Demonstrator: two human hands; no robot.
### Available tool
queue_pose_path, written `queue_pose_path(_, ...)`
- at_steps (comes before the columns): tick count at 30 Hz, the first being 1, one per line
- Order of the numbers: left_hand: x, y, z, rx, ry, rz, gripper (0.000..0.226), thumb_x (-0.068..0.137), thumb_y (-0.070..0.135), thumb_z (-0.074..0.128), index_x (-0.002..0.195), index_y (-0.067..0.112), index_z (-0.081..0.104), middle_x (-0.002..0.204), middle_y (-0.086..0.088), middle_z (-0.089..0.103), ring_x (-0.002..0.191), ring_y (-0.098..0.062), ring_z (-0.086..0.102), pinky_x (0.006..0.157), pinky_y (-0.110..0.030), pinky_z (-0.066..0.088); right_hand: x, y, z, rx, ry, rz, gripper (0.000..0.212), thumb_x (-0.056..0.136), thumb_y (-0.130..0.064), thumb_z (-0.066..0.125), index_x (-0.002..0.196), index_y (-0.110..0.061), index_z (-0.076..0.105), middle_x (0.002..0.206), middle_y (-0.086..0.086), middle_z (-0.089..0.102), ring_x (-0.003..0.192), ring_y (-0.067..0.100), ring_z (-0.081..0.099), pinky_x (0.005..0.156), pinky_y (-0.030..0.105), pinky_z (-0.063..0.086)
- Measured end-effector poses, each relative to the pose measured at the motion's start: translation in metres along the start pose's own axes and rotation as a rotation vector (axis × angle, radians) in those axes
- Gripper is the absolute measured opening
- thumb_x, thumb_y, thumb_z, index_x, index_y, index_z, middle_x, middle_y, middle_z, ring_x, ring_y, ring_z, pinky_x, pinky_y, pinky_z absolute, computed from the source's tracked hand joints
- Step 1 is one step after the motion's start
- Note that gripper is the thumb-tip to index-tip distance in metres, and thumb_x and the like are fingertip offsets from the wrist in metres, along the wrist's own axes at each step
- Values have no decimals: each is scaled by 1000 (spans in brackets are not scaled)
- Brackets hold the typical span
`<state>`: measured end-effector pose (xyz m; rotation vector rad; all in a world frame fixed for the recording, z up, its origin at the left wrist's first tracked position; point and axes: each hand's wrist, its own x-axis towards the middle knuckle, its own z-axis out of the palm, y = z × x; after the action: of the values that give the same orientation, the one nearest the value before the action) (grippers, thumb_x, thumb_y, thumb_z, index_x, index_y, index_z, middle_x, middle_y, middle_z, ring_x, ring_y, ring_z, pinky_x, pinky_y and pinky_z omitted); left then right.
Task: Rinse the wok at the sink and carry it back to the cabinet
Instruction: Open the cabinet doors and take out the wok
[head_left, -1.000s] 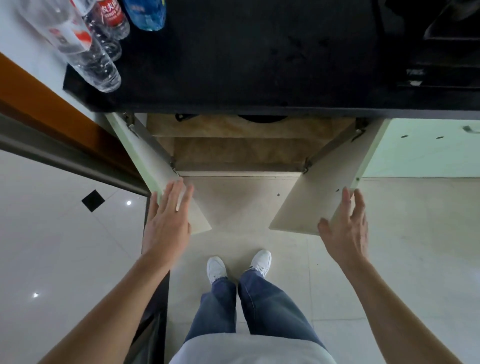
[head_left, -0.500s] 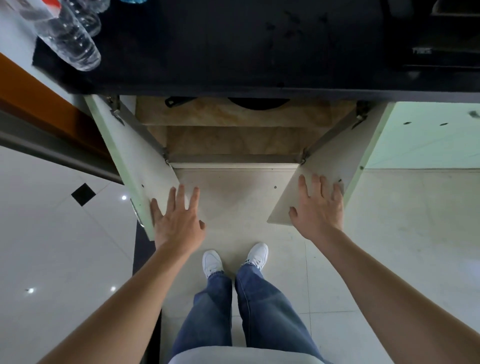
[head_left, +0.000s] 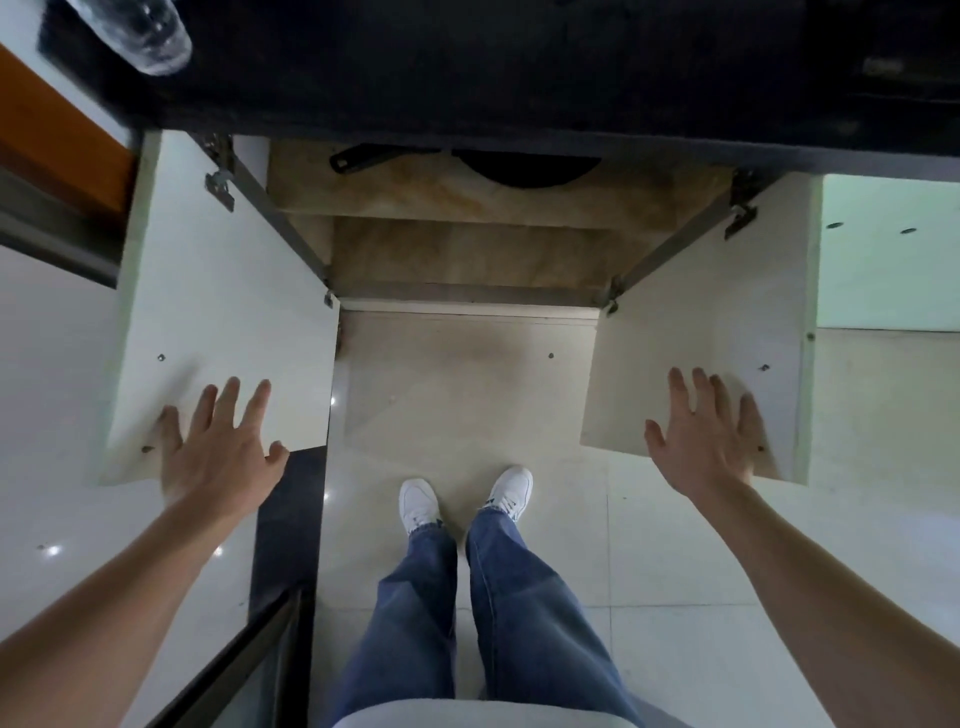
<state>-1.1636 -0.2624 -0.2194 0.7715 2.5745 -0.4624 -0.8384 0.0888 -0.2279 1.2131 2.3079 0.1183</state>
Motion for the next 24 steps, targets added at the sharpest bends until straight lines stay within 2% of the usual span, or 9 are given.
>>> queue_pose_path(5,3,-6,2,-6,8,-39,73,92,45,44,155,23,12,163,-8,18,149,-27,15,120,-49,11,5,17,7,23,-43,57,75,98,-52,42,159,-18,15,165,12,23,153,32,19,123,55,13)
queue_pose_path(8,4,-2,0,-10,-9,-47,74,93,45,42,155,24,7,164,-7,14,150,-25,13,121,-48,11,6,23,7,53,-62,90,75,98,-50,43,159,-17,14,166,13,21,154,32,16,124,53,10)
queue_pose_path(10,4,5,-3,-34,-15,-21,76,93,45,44,155,25,5,164,-5,12,151,-24,12,120,-49,10,6,24,5,74,-64,102,75,98,-49,44,159,-18,14,166,13,21,154,31,15,123,53,11)
queue_pose_path(13,6,19,-8,-81,11,63,78,91,42,52,155,24,11,163,-7,16,150,-25,17,120,-50,15,5,20,3,80,-63,93,74,98,-49,44,159,-20,15,166,11,21,154,29,16,123,52,13)
queue_pose_path(20,39,57,-27,-150,82,197,76,91,46,52,154,23,15,162,-5,21,149,-24,22,120,-47,21,19,-6,-1,149,3,14,72,95,-45,52,156,-15,27,161,14,33,149,31,27,122,52,19)
queue_pose_path(24,68,78,-36,-152,132,257,74,92,46,50,153,22,16,162,-5,21,149,-23,23,120,-45,22,44,-41,1,293,176,-133,66,86,-26,70,144,-5,47,145,23,51,136,41,47,114,60,33)
